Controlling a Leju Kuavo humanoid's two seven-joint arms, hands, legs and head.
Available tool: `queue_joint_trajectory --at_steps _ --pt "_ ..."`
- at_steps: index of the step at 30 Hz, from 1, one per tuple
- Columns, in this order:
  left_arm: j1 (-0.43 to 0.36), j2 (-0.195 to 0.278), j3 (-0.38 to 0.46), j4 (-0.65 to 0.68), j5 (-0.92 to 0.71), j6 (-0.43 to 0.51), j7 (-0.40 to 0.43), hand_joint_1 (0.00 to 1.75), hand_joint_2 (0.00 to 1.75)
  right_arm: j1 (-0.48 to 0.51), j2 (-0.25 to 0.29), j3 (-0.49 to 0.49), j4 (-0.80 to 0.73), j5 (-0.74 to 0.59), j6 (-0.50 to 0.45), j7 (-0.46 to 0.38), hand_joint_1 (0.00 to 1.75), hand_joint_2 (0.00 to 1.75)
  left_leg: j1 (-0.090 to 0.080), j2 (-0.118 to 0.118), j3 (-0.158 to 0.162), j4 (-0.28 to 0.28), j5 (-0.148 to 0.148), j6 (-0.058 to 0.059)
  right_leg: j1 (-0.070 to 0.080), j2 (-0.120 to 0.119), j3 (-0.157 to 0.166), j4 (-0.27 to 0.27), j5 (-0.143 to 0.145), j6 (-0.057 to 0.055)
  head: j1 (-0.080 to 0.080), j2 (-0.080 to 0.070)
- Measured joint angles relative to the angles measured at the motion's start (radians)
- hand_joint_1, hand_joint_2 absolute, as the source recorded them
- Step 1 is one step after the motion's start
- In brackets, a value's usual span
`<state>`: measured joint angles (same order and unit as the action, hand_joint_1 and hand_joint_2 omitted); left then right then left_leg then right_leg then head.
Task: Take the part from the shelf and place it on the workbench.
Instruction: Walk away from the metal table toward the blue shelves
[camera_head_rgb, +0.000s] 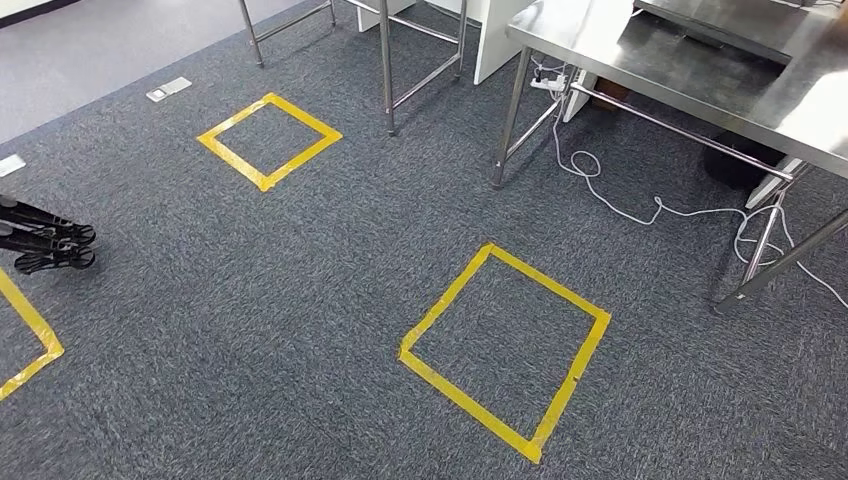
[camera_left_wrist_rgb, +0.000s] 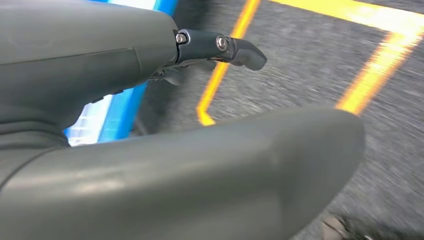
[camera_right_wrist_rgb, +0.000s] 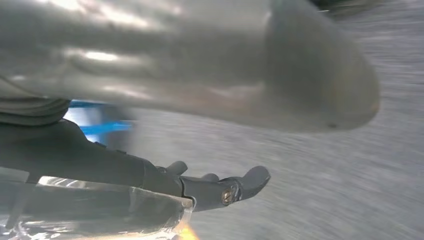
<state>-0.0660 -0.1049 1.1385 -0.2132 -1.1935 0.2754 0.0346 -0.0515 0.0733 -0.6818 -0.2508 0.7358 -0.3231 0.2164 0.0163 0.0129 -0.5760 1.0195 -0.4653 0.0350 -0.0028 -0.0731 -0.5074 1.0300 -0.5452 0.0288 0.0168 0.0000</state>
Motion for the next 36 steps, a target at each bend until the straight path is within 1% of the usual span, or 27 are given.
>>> queue_joint_trajectory --at_steps 1,3,4,5,6,8,9,11,12,13,15,16,18,19,20,21,22,24,25,26,28,29,31,33,34,35,36 --pt "0.001 -0.003 -0.005 0.001 -0.007 0.006 0.017 0.0 0.0 0.003 0.003 0.003 0.007 0.005 -0.001 0.028 0.0 0.0 0.002 -0.008 -0.001 -0.003 0.004 0.007 -0.002 0.022 -0.022 0.046 -0.025 -0.002 0.002 0.0" --pt "0.002 -0.007 -0.009 0.001 -0.01 0.013 0.031 0.0 0.0 0.01 0.008 0.007 0.018 0.011 -0.003 0.048 0.0 0.0 -0.001 -0.025 -0.007 -0.003 0.006 0.014 -0.008 0.058 -0.09 0.184 -0.086 -0.009 0.006 0.0" --pt "0.003 -0.008 -0.013 0.001 -0.011 0.015 0.034 0.0 0.0 0.013 0.01 0.007 0.023 0.012 -0.004 0.051 0.0 0.0 -0.002 -0.035 -0.009 -0.002 0.007 0.015 -0.009 0.064 -0.119 0.24 -0.104 -0.007 0.006 0.0" --pt "0.005 -0.01 -0.016 0.001 -0.012 0.017 0.035 0.0 0.0 0.014 0.011 0.008 0.026 0.013 -0.004 0.054 0.0 0.0 -0.004 -0.046 -0.01 -0.002 0.008 0.016 -0.009 0.067 -0.132 0.264 -0.106 -0.001 0.006 0.0" --pt "0.006 -0.011 -0.019 0.001 -0.013 0.018 0.036 0.0 0.0 0.015 0.011 0.009 0.028 0.013 -0.005 0.055 0.0 0.0 -0.005 -0.058 -0.01 -0.002 0.008 0.015 -0.009 0.07 -0.123 0.243 -0.089 0.007 0.006 0.0" --pt "0.008 -0.015 -0.021 0.001 -0.013 0.018 0.037 0.0 0.0 0.015 0.011 0.011 0.031 0.013 -0.005 0.056 0.0 0.0 -0.005 -0.079 -0.007 -0.002 0.01 0.013 -0.009 0.089 -0.057 0.101 -0.026 0.019 0.006 0.0" --pt "0.009 -0.017 -0.021 0.002 -0.013 0.018 0.037 0.0 0.0 0.014 0.011 0.013 0.033 0.013 -0.005 0.056 0.0 0.0 -0.007 -0.089 -0.006 -0.001 0.011 0.009 -0.007 0.101 -0.026 0.032 0.001 0.019 0.007 0.0" --pt "0.009 -0.019 -0.022 0.002 -0.014 0.018 0.043 0.0 0.0 0.013 0.012 0.015 0.036 0.015 -0.005 0.056 0.0 0.0 -0.009 -0.103 -0.007 -0.001 0.012 0.001 -0.001 0.115 0.0 -0.032 0.024 0.007 0.006 0.0" --pt "0.01 -0.02 -0.023 0.003 -0.015 0.017 0.051 0.0 0.0 0.012 0.012 0.016 0.037 0.016 -0.005 0.056 0.0 0.0 -0.01 -0.108 -0.008 -0.001 0.012 -0.005 0.004 0.11 -0.001 -0.032 0.025 0.0 0.005 0.0" --pt "0.012 -0.021 -0.023 0.003 -0.017 0.015 0.065 0.0 0.0 0.01 0.012 0.018 0.037 0.019 -0.009 0.054 0.0 0.0 -0.008 -0.112 -0.009 -0.001 0.013 -0.01 0.001 0.103 0.002 -0.033 0.028 -0.008 0.005 0.0" --pt "0.015 -0.023 -0.023 0.005 -0.019 0.013 0.096 0.0 0.0 0.009 0.013 0.021 0.037 0.023 -0.029 0.043 0.0 0.0 -0.006 -0.09 -0.022 0.025 -0.007 -0.019 -0.009 0.087 0.009 -0.039 0.035 -0.025 0.003 0.0" --pt "0.015 -0.024 -0.023 0.005 -0.018 0.013 0.108 0.0 0.0 0.009 0.014 0.022 0.037 0.026 -0.046 0.032 0.0 0.0 -0.006 -0.07 -0.04 0.064 -0.033 -0.023 -0.014 0.077 0.012 -0.043 0.038 -0.034 0.001 0.0" --pt "0.014 -0.026 -0.022 0.005 -0.013 0.017 0.113 0.0 0.0 0.009 0.015 0.023 0.037 0.036 -0.082 0.005 0.0 0.0 -0.003 -0.035 -0.1 0.195 -0.106 -0.031 -0.014 0.056 0.011 -0.043 0.039 -0.044 -0.002 0.0" --pt "0.014 -0.027 -0.022 0.005 -0.008 0.019 0.11 0.0 0.0 0.009 0.015 0.023 0.037 0.042 -0.097 -0.01 0.0 0.0 -0.001 -0.029 -0.13 0.256 -0.13 -0.035 -0.013 0.045 0.01 -0.043 0.039 -0.045 -0.003 0.0" --pt "0.014 -0.027 -0.021 0.005 -0.005 0.021 0.106 0.0 0.0 0.008 0.015 0.023 0.037 0.047 -0.11 -0.027 0.0 0.0 0.002 -0.026 -0.147 0.291 -0.137 -0.039 -0.013 0.034 0.009 -0.043 0.039 -0.045 -0.002 0.0" --pt "0.014 -0.028 -0.021 0.005 -0.002 0.024 0.102 0.0 0.0 0.005 0.015 0.024 0.037 0.052 -0.12 -0.044 0.0 0.0 0.005 -0.022 -0.144 0.285 -0.123 -0.042 -0.013 0.024 0.008 -0.043 0.038 -0.044 -0.003 0.0" --pt "0.014 -0.027 -0.02 0.005 0.0 0.027 0.098 0.0 0.0 0.002 0.015 0.026 0.037 0.057 -0.127 -0.06 0.0 0.0 0.009 -0.014 -0.118 0.236 -0.094 -0.044 -0.014 0.016 0.008 -0.043 0.036 -0.042 -0.003 0.0" --pt "0.012 -0.026 -0.019 0.005 -0.001 0.031 0.09 0.0 0.0 -0.005 0.018 0.03 0.037 0.066 -0.138 -0.08 0.0 0.0 0.012 0.022 -0.04 0.094 -0.034 -0.046 -0.011 0.0 0.011 -0.041 0.028 -0.032 -0.005 0.0" --pt "0.009 -0.026 -0.019 0.005 -0.003 0.031 0.087 0.0 0.0 -0.007 0.019 0.031 0.037 0.071 -0.142 -0.082 0.0 0.0 0.012 0.035 -0.011 0.043 -0.018 -0.043 -0.007 -0.007 0.015 -0.04 0.023 -0.025 -0.004 0.0" --pt "0.007 -0.026 -0.02 0.005 -0.007 0.031 0.083 0.0 0.0 -0.01 0.019 0.033 0.038 0.074 -0.144 -0.079 0.0 0.0 0.009 0.042 0.003 0.018 -0.014 -0.038 -0.003 -0.014 0.018 -0.039 0.02 -0.019 -0.002 0.0" --pt "0.003 -0.026 -0.02 0.005 -0.019 0.03 0.074 0.0 0.0 -0.015 0.021 0.034 0.038 0.075 -0.145 -0.057 0.0 0.0 0.001 0.026 0.003 0.01 -0.013 -0.023 0.002 -0.03 0.026 -0.042 0.016 -0.007 0.003 0.0" --pt "0.003 -0.026 -0.021 0.005 -0.026 0.03 0.068 0.0 0.0 -0.018 0.021 0.034 0.038 0.072 -0.145 -0.04 0.0 0.0 0.0 0.018 0.003 0.006 -0.01 -0.014 0.0 -0.028 0.027 -0.039 0.012 -0.001 0.003 0.0" --pt "0.001 -0.025 -0.022 0.005 -0.034 0.029 0.058 0.0 0.0 -0.017 0.024 0.033 0.038 0.06 -0.146 -0.005 0.0 0.0 0.001 0.001 0.003 -0.001 -0.001 0.002 -0.003 0.01 0.009 0.012 -0.02 0.002 0.005 0.0" --pt "-0.001 -0.024 -0.025 0.005 -0.041 0.027 0.052 0.0 0.0 -0.011 0.026 0.026 0.04 0.041 -0.148 0.025 0.0 0.0 0.0 -0.018 -0.001 -0.002 0.002 0.01 -0.009 0.054 -0.054 0.139 -0.081 -0.007 0.007 0.0" --pt "-0.002 -0.023 -0.027 0.005 -0.045 0.024 0.048 0.0 0.0 -0.008 0.028 0.021 0.041 0.03 -0.15 0.037 0.0 0.0 -0.001 -0.029 -0.002 -0.002 0.003 0.012 -0.01 0.063 -0.089 0.206 -0.105 -0.009 0.007 0.0" --pt "-0.002 -0.023 -0.029 0.005 -0.05 0.02 0.043 0.0 0.0 -0.005 0.028 0.014 0.042 0.018 -0.154 0.046 0.0 0.0 -0.003 -0.041 -0.003 -0.001 0.003 0.012 -0.01 0.066 -0.112 0.247 -0.114 -0.005 0.007 0.0" --pt "-0.002 -0.023 -0.032 0.005 -0.056 0.016 0.037 0.0 0.0 -0.003 0.029 0.006 0.042 0.007 -0.158 0.053 0.0 0.0 -0.004 -0.052 -0.003 -0.001 0.003 0.012 -0.01 0.068 -0.119 0.253 -0.107 0.001 0.007 0.0"
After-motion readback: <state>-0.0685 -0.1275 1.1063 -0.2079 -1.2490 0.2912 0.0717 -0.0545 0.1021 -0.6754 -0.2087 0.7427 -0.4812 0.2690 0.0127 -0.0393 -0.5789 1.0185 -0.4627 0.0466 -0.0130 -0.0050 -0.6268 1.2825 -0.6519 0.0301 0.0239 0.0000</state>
